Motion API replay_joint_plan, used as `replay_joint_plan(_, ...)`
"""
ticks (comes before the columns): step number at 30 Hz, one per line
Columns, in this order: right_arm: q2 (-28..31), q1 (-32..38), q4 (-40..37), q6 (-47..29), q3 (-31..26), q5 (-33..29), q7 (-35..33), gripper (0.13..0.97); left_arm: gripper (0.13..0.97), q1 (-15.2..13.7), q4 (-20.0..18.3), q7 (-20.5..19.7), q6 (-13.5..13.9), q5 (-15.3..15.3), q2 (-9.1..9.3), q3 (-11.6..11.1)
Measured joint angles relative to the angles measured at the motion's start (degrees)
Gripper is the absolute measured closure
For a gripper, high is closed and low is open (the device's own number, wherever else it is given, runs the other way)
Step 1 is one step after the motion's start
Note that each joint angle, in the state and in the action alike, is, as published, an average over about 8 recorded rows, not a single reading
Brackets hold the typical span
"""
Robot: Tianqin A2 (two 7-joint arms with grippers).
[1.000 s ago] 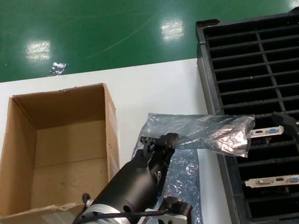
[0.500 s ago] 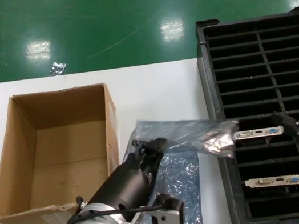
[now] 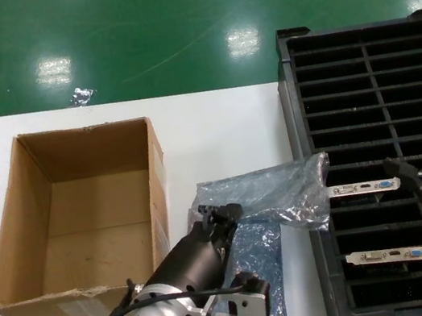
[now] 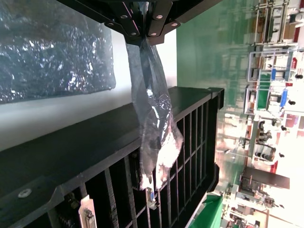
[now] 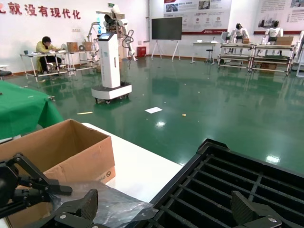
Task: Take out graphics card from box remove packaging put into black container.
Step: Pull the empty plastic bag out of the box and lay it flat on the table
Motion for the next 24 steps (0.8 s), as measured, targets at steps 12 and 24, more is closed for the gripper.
replay_joint_plan(12, 0.0, 0.0, 0.0, 0.0, 0.0, 0.0, 0.0, 0.129, 0.898, -1.3, 2.4, 1.3, -1.8, 0.5, -0.3, 0.7)
replay_joint_plan(24, 0.0, 0.0, 0.0, 0.0, 0.0, 0.0, 0.0, 0.129, 0.722, -0.7, -1.5, 0.7, -1.1, -1.7, -3.11, -1.4)
